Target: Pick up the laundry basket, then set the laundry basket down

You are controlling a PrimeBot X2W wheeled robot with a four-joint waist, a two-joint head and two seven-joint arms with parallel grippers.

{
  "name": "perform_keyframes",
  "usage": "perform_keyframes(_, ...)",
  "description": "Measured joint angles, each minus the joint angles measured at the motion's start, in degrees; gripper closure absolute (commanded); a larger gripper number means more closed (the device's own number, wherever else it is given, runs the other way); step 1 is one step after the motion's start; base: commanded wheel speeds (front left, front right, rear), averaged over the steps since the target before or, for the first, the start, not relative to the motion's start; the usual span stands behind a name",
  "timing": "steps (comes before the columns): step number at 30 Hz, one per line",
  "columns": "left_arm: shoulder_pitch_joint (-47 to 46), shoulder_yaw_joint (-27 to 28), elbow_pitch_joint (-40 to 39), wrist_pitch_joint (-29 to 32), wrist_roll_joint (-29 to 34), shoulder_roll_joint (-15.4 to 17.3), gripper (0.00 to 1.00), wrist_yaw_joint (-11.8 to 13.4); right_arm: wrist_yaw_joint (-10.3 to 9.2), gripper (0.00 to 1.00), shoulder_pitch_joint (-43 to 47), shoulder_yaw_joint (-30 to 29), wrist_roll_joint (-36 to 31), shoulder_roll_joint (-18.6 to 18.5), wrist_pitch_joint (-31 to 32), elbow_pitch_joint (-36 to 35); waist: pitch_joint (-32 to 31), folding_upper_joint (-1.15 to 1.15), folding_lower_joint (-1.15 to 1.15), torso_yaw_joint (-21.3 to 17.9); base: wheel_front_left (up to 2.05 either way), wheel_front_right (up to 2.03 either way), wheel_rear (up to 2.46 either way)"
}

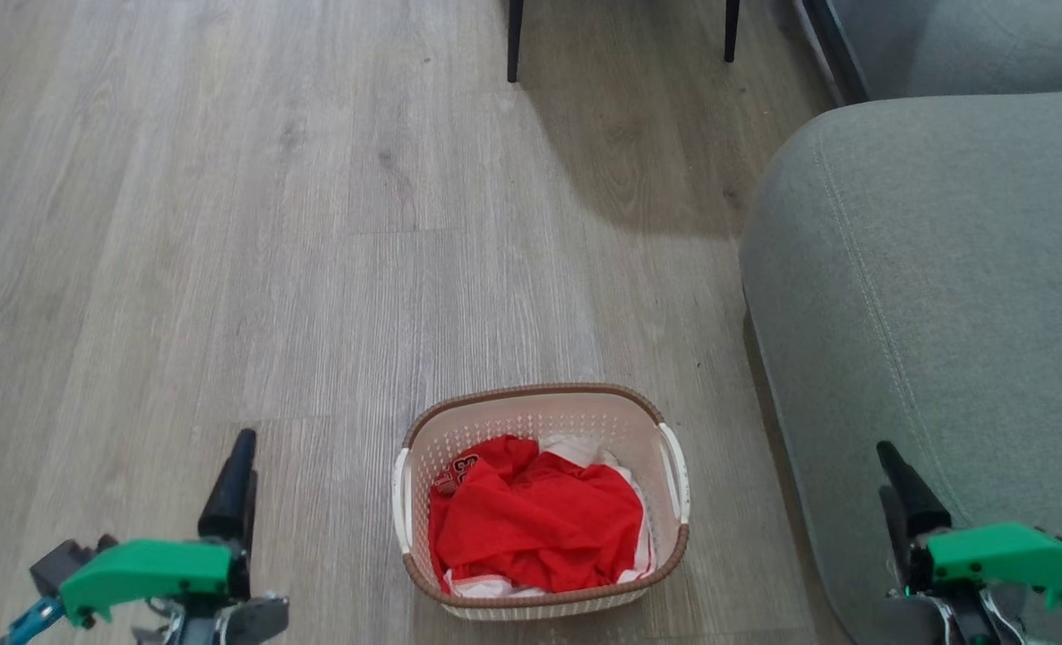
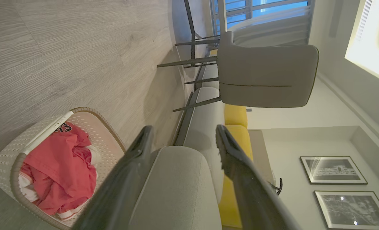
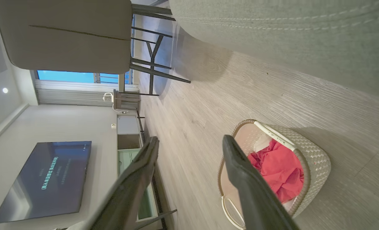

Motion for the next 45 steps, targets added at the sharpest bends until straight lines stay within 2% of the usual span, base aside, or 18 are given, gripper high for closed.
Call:
perform_keyframes(24, 0.07, -4.52, -4.12, -3.80, 25.47, 0.01, 0.00, 3.76, 0.00, 0.00, 0.05, 3.57, -22.03, -0.02, -4.01, -5.22, 0.01, 0.00, 0.00, 1.18, 0.00, 0.00, 0.00)
perform_keyframes(37, 0.43, -6.68, -5.31, -6.23, 36.42, 0.70, 0.00, 5.31, 0.00, 0.00, 0.18, 5.08, -31.14, -0.04, -6.01, -6.34, 0.17, 0.00, 0.00, 1.83, 0.00, 0.00, 0.00)
perform_keyframes(45, 1.63, -8.46, -5.68, -7.30, 42.32, 1.27, 0.00, 7.15, 0.01, 0.00, 0.27, 5.80, -36.39, -0.07, -7.54, -7.17, -0.02, 0.00, 0.00, 2.13, 0.00, 0.00, 0.00)
